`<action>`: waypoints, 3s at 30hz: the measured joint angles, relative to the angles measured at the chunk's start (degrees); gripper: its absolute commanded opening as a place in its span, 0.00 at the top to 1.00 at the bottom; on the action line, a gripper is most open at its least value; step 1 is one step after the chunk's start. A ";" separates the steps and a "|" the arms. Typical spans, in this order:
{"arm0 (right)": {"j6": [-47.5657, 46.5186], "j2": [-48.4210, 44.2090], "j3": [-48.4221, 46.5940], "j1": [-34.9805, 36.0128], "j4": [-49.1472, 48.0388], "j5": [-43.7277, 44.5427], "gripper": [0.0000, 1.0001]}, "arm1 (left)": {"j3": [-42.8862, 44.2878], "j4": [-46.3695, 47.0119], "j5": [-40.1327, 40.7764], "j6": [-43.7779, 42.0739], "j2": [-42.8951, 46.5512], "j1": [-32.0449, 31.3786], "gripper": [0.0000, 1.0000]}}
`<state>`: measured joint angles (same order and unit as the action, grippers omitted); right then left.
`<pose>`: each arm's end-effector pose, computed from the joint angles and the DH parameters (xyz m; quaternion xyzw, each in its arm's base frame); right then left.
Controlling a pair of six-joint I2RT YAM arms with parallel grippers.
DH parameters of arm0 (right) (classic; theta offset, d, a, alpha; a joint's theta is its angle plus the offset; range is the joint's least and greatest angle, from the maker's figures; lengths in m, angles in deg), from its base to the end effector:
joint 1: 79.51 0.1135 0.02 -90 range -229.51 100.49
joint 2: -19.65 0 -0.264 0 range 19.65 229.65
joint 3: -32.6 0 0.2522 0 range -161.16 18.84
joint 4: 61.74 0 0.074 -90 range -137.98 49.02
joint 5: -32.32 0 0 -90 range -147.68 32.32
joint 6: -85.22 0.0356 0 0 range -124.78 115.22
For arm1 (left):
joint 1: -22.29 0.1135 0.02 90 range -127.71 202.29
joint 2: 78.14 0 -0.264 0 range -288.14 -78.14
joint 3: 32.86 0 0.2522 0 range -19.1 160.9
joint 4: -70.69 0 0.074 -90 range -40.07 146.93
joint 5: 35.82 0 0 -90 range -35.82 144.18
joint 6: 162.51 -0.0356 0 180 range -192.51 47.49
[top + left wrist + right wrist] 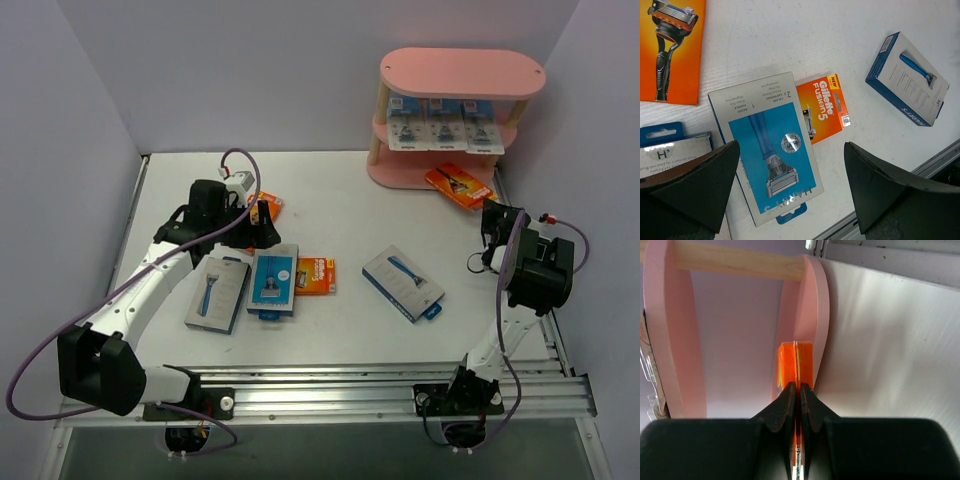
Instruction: Place and organize the shaving razors onto the shelf
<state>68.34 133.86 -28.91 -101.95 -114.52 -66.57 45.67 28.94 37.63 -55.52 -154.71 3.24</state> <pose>0.3628 -0.1439 0.1538 0.4849 0.5140 0.3514 0.6142 0.2744 -0.1055 0.3097 0.0772 0.8949 -0.2538 0.3589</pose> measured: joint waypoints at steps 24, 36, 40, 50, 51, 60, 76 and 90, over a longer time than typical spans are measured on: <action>4.61 8.00 -0.20 10.43 -7.91 25.14 1.00 | 0.00 0.31 -2.27 0.94 -2.62 0.02 0.06; 5.18 11.39 -3.28 10.54 -9.55 28.92 1.00 | 0.00 0.46 -3.43 1.44 -2.75 0.02 0.06; 5.29 12.61 -4.37 10.56 -9.53 29.59 1.00 | 0.00 0.85 -3.76 1.73 -2.86 0.02 0.06; 5.53 13.20 -9.03 11.02 -9.05 31.74 1.00 | 0.00 1.25 -4.76 2.08 -3.17 0.02 0.06; 5.55 13.20 -9.40 11.04 -9.05 31.98 1.00 | 0.00 1.27 -4.83 2.12 -3.23 0.02 0.06; 5.99 15.15 -12.11 11.76 -9.05 33.75 1.00 | 0.00 1.64 -5.75 2.34 -3.91 0.02 0.06; 5.09 17.90 -15.78 13.94 -8.68 39.21 1.00 | 0.00 2.08 -7.45 3.23 -4.37 0.02 0.06; 5.27 18.84 -17.22 14.29 -8.63 42.97 1.00 | 0.00 2.19 -7.98 3.43 -5.01 0.00 0.06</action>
<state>73.61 152.70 -46.13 -87.66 -123.16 -23.59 45.67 31.13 29.65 -52.09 -159.72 3.24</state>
